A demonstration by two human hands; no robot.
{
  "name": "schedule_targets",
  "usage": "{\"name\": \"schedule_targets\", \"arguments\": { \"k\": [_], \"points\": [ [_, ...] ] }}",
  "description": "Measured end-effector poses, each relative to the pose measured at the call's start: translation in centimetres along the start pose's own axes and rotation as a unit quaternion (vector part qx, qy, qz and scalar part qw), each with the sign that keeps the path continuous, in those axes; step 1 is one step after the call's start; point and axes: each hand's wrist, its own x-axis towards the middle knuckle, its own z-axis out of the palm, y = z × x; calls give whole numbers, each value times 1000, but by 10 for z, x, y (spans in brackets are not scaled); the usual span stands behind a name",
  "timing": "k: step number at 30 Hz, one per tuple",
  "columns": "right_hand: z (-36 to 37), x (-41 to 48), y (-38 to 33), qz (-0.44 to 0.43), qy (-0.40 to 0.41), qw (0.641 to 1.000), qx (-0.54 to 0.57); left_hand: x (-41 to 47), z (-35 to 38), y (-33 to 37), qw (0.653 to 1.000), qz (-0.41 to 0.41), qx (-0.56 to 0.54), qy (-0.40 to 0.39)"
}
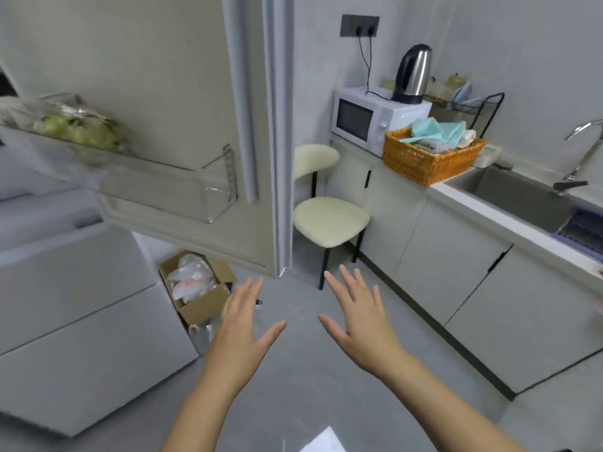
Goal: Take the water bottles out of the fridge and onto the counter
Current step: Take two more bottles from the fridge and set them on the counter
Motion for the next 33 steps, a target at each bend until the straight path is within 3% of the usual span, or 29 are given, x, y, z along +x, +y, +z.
{"name": "schedule_targets", "arguments": {
  "k": [9, 15, 25, 33],
  "points": [
    [39, 43, -88, -150, -54, 987, -6, -39, -71, -54, 991, -82, 53, 88],
    [66, 79, -171, -187, -53, 981, 7, -51, -138, -116, 984, -118, 59, 120],
    [115, 131, -363, -219, -40, 975, 23, -57, -310, -218, 978, -98, 127, 136],
    [129, 181, -444, -259, -25, 965, 13, -36, -391, -263, 970, -76, 149, 175]
  ]
}}
